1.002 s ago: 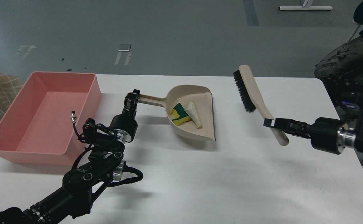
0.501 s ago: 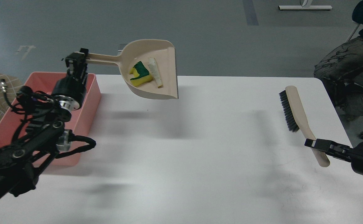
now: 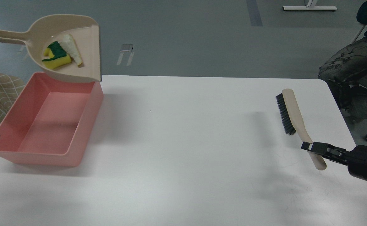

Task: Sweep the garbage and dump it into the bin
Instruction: 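Tilt the dustpan over the pink bin to dump the sponge and wood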

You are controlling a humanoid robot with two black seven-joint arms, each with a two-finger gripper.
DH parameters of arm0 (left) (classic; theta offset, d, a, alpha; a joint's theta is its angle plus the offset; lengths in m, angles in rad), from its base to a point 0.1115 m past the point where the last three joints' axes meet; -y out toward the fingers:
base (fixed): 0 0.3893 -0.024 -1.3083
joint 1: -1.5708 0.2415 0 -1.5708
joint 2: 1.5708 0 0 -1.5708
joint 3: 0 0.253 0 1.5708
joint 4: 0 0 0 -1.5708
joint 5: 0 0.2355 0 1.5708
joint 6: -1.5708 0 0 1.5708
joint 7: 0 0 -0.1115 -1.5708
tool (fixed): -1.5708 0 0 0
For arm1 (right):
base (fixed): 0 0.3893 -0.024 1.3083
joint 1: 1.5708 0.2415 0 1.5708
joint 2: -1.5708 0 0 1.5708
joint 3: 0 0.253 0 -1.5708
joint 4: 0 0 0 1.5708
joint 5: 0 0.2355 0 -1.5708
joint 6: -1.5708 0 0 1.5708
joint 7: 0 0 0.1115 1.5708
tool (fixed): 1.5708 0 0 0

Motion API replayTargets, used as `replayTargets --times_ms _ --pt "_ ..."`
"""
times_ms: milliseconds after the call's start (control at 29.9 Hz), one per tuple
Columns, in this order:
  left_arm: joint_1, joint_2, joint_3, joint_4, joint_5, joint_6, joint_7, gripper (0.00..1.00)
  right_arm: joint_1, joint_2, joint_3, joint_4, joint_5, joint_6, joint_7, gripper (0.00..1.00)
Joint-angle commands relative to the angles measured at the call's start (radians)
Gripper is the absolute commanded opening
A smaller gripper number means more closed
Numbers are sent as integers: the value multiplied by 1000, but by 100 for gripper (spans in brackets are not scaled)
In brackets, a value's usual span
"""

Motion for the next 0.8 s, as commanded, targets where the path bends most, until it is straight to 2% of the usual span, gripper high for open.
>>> replayTargets --times_ms 0,134,301,768 --pt "29 23 3 98 11 -13 -58 0 -3 1 2 2 0 -1 0 0" --pt "31 43 18 193 37 -16 -58 0 -7 5 2 3 1 -2 0 0" --pt "31 63 18 248 144 -14 -58 0 -8 13 4 5 1 -5 0 0" --pt "5 155 15 255 474 -4 -58 0 -8 33 5 9 0 -5 0 0"
